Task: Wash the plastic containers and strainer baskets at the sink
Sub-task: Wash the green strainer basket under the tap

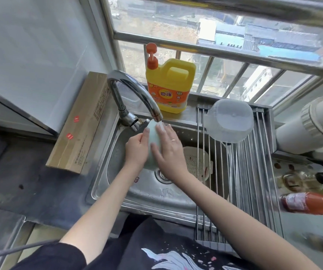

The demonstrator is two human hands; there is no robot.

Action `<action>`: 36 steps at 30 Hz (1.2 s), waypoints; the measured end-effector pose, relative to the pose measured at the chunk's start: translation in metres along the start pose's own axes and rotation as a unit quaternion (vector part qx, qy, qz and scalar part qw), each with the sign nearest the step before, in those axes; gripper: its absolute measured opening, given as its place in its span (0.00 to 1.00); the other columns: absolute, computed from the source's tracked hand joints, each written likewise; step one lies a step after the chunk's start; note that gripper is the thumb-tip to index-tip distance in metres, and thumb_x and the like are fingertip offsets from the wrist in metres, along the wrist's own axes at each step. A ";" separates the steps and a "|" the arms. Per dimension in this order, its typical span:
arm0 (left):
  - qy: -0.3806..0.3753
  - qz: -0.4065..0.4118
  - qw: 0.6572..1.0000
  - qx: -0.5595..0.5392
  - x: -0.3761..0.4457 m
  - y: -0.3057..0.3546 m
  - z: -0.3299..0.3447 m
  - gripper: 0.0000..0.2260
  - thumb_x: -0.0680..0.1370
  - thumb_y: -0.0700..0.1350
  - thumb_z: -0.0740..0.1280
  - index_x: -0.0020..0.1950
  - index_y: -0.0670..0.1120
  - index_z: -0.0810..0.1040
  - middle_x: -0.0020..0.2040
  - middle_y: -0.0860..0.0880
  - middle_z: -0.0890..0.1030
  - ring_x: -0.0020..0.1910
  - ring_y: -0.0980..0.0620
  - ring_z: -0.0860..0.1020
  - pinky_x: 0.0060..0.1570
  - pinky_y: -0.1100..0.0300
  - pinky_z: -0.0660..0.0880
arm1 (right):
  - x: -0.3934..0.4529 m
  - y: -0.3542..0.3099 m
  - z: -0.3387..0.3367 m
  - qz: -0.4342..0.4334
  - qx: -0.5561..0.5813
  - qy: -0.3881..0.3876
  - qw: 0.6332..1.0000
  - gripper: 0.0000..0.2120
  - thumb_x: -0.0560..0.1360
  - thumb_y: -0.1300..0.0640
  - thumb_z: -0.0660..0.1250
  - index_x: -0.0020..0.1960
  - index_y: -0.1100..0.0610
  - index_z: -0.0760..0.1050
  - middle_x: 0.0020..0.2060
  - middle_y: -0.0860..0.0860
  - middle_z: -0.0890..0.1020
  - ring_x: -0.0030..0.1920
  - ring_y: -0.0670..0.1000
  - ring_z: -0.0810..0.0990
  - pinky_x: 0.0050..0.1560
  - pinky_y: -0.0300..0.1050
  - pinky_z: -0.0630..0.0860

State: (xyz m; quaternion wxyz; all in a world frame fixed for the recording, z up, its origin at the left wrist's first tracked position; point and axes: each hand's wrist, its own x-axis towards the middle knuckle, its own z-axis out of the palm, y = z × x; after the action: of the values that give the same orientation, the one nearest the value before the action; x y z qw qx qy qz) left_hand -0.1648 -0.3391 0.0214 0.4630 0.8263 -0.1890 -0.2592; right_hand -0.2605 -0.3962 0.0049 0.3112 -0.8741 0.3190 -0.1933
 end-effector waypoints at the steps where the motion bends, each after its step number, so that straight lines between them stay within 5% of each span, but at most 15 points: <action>1: -0.043 -0.008 0.998 -0.046 -0.001 0.002 -0.002 0.19 0.81 0.51 0.58 0.39 0.43 0.79 0.34 0.48 0.79 0.32 0.52 0.74 0.34 0.60 0.69 | 0.002 0.007 -0.002 0.060 0.053 -0.005 0.997 0.32 0.74 0.40 0.54 0.74 0.55 0.62 0.72 0.52 0.67 0.73 0.53 0.62 0.72 0.61 0.57; 3: -0.132 -0.036 0.981 -0.140 -0.001 0.005 -0.006 0.14 0.82 0.49 0.58 0.42 0.48 0.80 0.36 0.50 0.81 0.33 0.56 0.77 0.33 0.62 0.73 | 0.006 0.014 -0.007 0.208 0.191 -0.024 0.959 0.42 0.68 0.32 0.60 0.75 0.52 0.57 0.73 0.50 0.64 0.73 0.52 0.62 0.72 0.61 0.58; 5: -0.202 -0.050 0.961 -0.183 0.000 0.005 -0.011 0.10 0.82 0.46 0.58 0.48 0.50 0.79 0.41 0.51 0.82 0.37 0.54 0.79 0.37 0.61 0.76 | 0.001 0.016 -0.006 0.259 0.279 -0.031 0.924 0.48 0.64 0.31 0.66 0.76 0.51 0.54 0.73 0.51 0.64 0.72 0.51 0.63 0.71 0.56 0.63; 8: -0.302 -0.055 0.930 -0.202 0.009 0.004 -0.025 0.14 0.73 0.36 0.63 0.57 0.47 0.78 0.49 0.46 0.82 0.45 0.50 0.80 0.44 0.56 0.77 | -0.019 0.016 -0.006 0.154 0.207 -0.004 0.966 0.44 0.66 0.39 0.73 0.74 0.52 0.57 0.73 0.52 0.62 0.74 0.50 0.59 0.73 0.51 0.61; 10: -0.330 -0.073 0.919 -0.201 0.009 0.010 -0.029 0.14 0.70 0.40 0.63 0.54 0.46 0.80 0.47 0.45 0.83 0.43 0.50 0.80 0.41 0.58 0.76 | -0.026 0.020 -0.004 0.051 0.133 0.014 0.990 0.43 0.66 0.39 0.72 0.72 0.55 0.59 0.73 0.56 0.62 0.75 0.52 0.56 0.73 0.51 0.59; 11: -0.312 -0.085 0.925 -0.198 0.004 0.016 -0.028 0.10 0.74 0.44 0.63 0.51 0.46 0.81 0.44 0.45 0.82 0.40 0.51 0.80 0.39 0.59 0.75 | -0.029 0.022 -0.001 0.002 0.085 0.029 0.996 0.42 0.66 0.37 0.70 0.71 0.56 0.60 0.73 0.59 0.63 0.75 0.54 0.57 0.72 0.53 0.59; 13: -0.178 -0.050 0.976 -0.114 0.002 0.017 -0.018 0.16 0.79 0.52 0.62 0.42 0.41 0.80 0.37 0.45 0.79 0.33 0.50 0.75 0.34 0.58 0.70 | -0.035 0.025 0.003 -0.066 0.012 0.054 0.996 0.37 0.68 0.36 0.67 0.69 0.54 0.62 0.71 0.59 0.66 0.73 0.56 0.62 0.71 0.58 0.59; 16: -0.017 0.071 0.996 0.054 -0.002 0.001 -0.004 0.22 0.79 0.55 0.61 0.30 0.43 0.68 0.26 0.50 0.69 0.27 0.52 0.66 0.30 0.55 0.62 | -0.030 0.009 -0.006 -0.012 0.046 0.107 0.993 0.24 0.74 0.42 0.59 0.63 0.56 0.68 0.65 0.54 0.73 0.66 0.54 0.69 0.67 0.61 0.62; 19: -0.004 0.105 0.987 0.124 -0.013 0.003 0.008 0.24 0.78 0.58 0.59 0.29 0.43 0.66 0.24 0.49 0.69 0.28 0.46 0.67 0.31 0.51 0.65 | 0.001 -0.015 -0.008 0.124 0.032 0.107 0.986 0.26 0.78 0.45 0.48 0.66 0.61 0.69 0.63 0.56 0.75 0.66 0.56 0.69 0.68 0.58 0.62; 24: 0.053 0.148 0.978 0.135 -0.024 0.010 0.008 0.23 0.80 0.54 0.61 0.29 0.43 0.65 0.26 0.42 0.71 0.29 0.40 0.68 0.30 0.53 0.60 | 0.057 0.001 -0.025 0.307 0.135 -0.065 0.940 0.25 0.83 0.49 0.43 0.62 0.61 0.73 0.60 0.61 0.78 0.61 0.60 0.75 0.59 0.51 0.68; 26: 0.068 0.138 0.975 0.158 -0.021 0.006 0.005 0.22 0.80 0.54 0.60 0.29 0.44 0.65 0.29 0.39 0.75 0.31 0.38 0.72 0.30 0.54 0.59 | 0.051 -0.007 -0.022 0.277 -0.002 -0.125 0.953 0.22 0.82 0.52 0.44 0.66 0.59 0.70 0.63 0.60 0.76 0.64 0.60 0.73 0.66 0.57 0.62; 28: 0.089 0.104 0.979 0.148 -0.013 0.005 0.004 0.21 0.81 0.54 0.58 0.31 0.43 0.68 0.33 0.38 0.78 0.34 0.37 0.74 0.31 0.54 0.60 | 0.027 -0.028 -0.009 0.184 -0.086 -0.094 0.975 0.23 0.81 0.50 0.45 0.72 0.56 0.64 0.69 0.55 0.70 0.71 0.56 0.65 0.72 0.61 0.49; 31: 0.096 0.113 0.975 0.168 -0.004 -0.001 -0.003 0.21 0.81 0.54 0.57 0.31 0.44 0.68 0.33 0.38 0.78 0.35 0.38 0.75 0.32 0.54 0.60 | 0.007 -0.035 -0.003 0.124 -0.048 -0.084 0.988 0.23 0.82 0.47 0.44 0.75 0.50 0.58 0.74 0.48 0.63 0.76 0.51 0.55 0.72 0.62 0.41; 34: 0.055 0.170 0.964 0.198 -0.013 -0.007 -0.007 0.22 0.80 0.54 0.60 0.29 0.46 0.63 0.27 0.40 0.75 0.30 0.38 0.72 0.29 0.54 0.58 | 0.044 -0.002 -0.009 0.283 0.039 -0.179 0.942 0.21 0.81 0.57 0.44 0.72 0.53 0.61 0.67 0.56 0.72 0.68 0.59 0.69 0.70 0.70 0.48; 36: 0.051 0.180 0.964 0.191 -0.018 -0.007 -0.007 0.23 0.79 0.55 0.60 0.28 0.47 0.61 0.24 0.44 0.71 0.28 0.40 0.70 0.28 0.54 0.57 | 0.066 0.006 -0.015 0.356 0.068 -0.243 0.900 0.22 0.79 0.61 0.44 0.72 0.55 0.59 0.66 0.62 0.71 0.66 0.65 0.69 0.68 0.69 0.57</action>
State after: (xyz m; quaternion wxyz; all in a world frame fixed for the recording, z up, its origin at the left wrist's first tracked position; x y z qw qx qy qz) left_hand -0.1747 -0.3215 0.0233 0.3442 0.8639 -0.3569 -0.0885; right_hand -0.2235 -0.4507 0.0212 0.4853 -0.6992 0.5093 0.1271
